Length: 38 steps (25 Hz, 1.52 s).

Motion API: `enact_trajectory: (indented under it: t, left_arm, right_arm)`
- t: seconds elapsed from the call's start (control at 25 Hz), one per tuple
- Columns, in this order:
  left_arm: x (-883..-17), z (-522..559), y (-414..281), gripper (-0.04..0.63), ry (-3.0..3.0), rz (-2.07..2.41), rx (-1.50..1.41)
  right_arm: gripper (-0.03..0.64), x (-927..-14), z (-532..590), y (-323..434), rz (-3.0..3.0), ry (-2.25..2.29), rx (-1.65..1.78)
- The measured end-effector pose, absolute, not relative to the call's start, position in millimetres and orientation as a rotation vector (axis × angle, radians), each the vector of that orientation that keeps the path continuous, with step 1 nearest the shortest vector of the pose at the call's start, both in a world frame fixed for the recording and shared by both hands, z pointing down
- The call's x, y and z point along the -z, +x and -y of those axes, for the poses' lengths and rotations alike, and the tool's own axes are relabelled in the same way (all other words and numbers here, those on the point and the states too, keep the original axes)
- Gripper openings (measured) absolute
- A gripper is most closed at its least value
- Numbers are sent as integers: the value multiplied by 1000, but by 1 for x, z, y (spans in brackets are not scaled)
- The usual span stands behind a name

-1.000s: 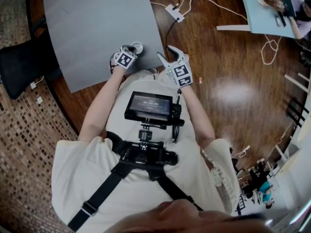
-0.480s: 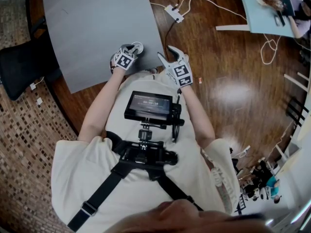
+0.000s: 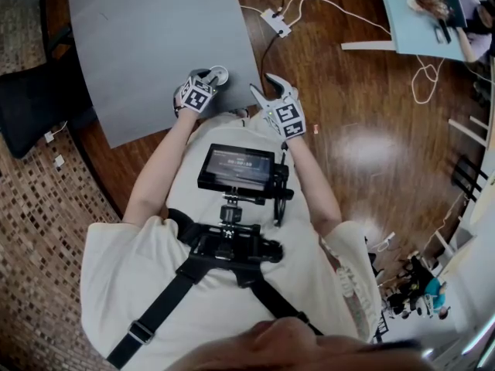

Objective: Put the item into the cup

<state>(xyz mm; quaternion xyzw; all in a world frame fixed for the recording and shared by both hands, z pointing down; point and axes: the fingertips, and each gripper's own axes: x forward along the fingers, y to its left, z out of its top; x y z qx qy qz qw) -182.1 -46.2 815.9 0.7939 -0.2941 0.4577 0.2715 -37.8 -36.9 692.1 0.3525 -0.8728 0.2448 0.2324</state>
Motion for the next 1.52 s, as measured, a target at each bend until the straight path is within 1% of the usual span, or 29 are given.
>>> enact_trajectory:
  t: [0.28,0.4,0.6,0.84,1.0,1.24,1.52]
  left_arm:
    - [-803,48,-189,123,2152,872,-1191]
    - [-789,49,-193,123,2166,935,-1126]
    - [-748,56,-196,132,2244,1097,-873]
    - [-698,61,-195,131,2207,1204,-463]
    - [-668,42,-197,130,2186,1297,-322]
    - [-656,19,-197,130,2158,1412,-293]
    - [-633,-9,-173,132,2093,1539,-298]
  right_arm:
    - [225,-693,39,-33,2407,986,-667]
    - [225,-686,45,-31,2425,1006,-650]
    - [225,-683,54,-26,2457,1006,-657]
    - [225,-675,60,-26,2477,919,-641]
    - [225,-662,51,-26,2501,841,-596]
    - [225,-649,47,-28,2554,790,-527]
    - [225,-614,32,-13,2618,732,-450]
